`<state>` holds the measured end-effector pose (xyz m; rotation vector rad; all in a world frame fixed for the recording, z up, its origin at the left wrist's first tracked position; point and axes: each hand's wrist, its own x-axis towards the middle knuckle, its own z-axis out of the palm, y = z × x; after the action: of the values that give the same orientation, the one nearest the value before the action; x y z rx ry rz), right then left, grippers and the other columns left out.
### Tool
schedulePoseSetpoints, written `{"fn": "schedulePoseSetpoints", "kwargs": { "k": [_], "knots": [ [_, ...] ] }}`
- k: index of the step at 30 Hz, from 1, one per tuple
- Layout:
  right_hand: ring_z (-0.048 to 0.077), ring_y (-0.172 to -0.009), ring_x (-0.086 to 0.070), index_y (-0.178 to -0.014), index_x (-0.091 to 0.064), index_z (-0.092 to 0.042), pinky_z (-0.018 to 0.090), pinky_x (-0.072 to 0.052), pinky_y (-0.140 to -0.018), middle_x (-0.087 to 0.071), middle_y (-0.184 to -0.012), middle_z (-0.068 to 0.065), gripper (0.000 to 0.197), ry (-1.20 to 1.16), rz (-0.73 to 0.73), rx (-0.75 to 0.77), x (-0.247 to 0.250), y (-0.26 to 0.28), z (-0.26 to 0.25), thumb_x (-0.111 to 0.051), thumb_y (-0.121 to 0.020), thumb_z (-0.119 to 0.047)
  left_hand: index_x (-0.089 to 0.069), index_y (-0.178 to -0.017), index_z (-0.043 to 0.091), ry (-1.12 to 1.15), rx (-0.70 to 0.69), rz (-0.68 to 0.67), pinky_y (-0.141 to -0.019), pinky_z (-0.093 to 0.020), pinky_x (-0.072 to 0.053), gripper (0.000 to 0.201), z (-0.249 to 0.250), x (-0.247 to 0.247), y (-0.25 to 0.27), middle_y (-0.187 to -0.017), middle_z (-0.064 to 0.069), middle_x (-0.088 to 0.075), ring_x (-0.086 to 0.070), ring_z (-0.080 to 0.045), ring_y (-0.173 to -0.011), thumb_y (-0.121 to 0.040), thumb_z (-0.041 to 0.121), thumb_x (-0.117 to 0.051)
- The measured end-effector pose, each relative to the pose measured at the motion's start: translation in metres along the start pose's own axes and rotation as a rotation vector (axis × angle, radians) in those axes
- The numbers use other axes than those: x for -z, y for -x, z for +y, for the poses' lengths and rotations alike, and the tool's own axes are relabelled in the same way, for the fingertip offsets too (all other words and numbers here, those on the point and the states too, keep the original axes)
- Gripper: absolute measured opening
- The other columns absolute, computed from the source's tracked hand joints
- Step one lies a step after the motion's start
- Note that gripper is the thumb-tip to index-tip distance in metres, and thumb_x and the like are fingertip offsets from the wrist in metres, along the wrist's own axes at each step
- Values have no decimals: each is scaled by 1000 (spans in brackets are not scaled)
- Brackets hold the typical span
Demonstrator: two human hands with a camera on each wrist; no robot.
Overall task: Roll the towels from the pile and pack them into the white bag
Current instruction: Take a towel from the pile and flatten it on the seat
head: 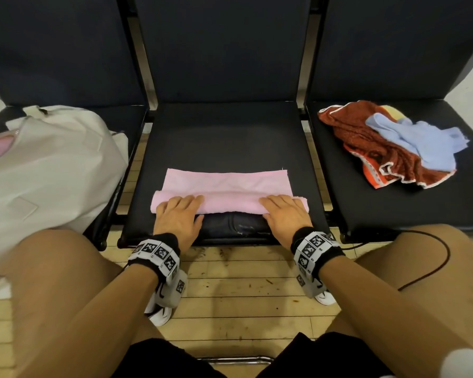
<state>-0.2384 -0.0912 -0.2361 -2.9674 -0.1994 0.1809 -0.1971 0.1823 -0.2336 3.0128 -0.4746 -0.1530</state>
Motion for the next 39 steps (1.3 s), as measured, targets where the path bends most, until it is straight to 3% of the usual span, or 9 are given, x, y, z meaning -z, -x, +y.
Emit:
{"fn": "schedulePoseSetpoints", "kwargs": {
  "k": [6,9,11,19,24,26,30,35,39],
  "knots": [
    [22,-112,-53,-133,-48,-23,40,-31,-105,-62,-119,-1,39,34,10,-1,13,-1,-2,-39,-95,-19,-50,-134,25,20,30,22,-107,-45,-23,36,3,4,2,-126,2,-60,-47,-23,-119,-100,30,-38],
    [20,-82,-55,-115,-52,-22,39,-35,-97,-63,-86,-3,30,60,-17,-2,22,2,-2,-29,-96,-27,-55,-117,24,-2,30,30,-96,-43,-27,36,5,8,7,-93,4,-64,-53,-20,-90,-94,36,-30],
    [21,-77,-52,-113,-52,-21,39,-41,-91,-63,-87,-1,30,16,-55,-17,23,3,-2,-29,-95,-29,-55,-109,24,-12,32,11,-92,-41,-30,39,7,12,8,-79,8,-59,-51,-18,-75,-90,40,-25],
    [30,-97,-58,-102,-69,-13,42,-43,-88,-66,-106,5,26,28,150,124,8,6,-9,-64,-78,-7,-65,-113,22,-23,-69,137,-103,-46,-34,26,14,8,9,-118,-2,-62,-54,-26,-110,-88,21,-66],
    [20,-104,-57,-111,-63,-21,39,-41,-101,-65,-113,-4,35,-11,119,109,4,17,-19,-50,-88,-44,-62,-122,25,28,-61,80,-113,-47,-29,45,19,5,15,-122,4,-66,-55,-21,-116,-94,52,-40],
    [22,-108,-59,-117,-62,-20,39,-39,-104,-65,-118,-1,39,-17,112,121,1,18,-18,-56,-87,-44,-55,-132,26,2,-68,33,-117,-50,-22,55,18,1,16,-129,6,-61,-51,-20,-124,-91,60,-45],
    [23,-99,-61,-117,-61,-20,39,-37,-104,-69,-107,0,34,12,107,92,5,13,-15,-46,-93,-39,-53,-132,27,3,-59,36,-118,-47,-20,44,15,4,15,-123,6,-63,-51,-20,-119,-95,49,-42],
    [17,-67,-50,-89,-43,-27,41,-36,-93,-56,-73,-6,29,100,-14,36,17,12,-13,-19,-91,-42,-52,-121,28,-6,-78,-14,-95,-42,-34,56,13,12,14,-97,7,-65,-54,-19,-91,-86,56,-19],
    [19,-87,-56,-108,-56,-24,41,-37,-93,-63,-97,-3,34,103,91,-8,7,12,-11,-33,-91,-41,-46,-135,29,-29,-54,9,-105,-48,-30,54,12,7,15,-119,2,-55,-54,-21,-105,-89,51,-27]
  ]
}}
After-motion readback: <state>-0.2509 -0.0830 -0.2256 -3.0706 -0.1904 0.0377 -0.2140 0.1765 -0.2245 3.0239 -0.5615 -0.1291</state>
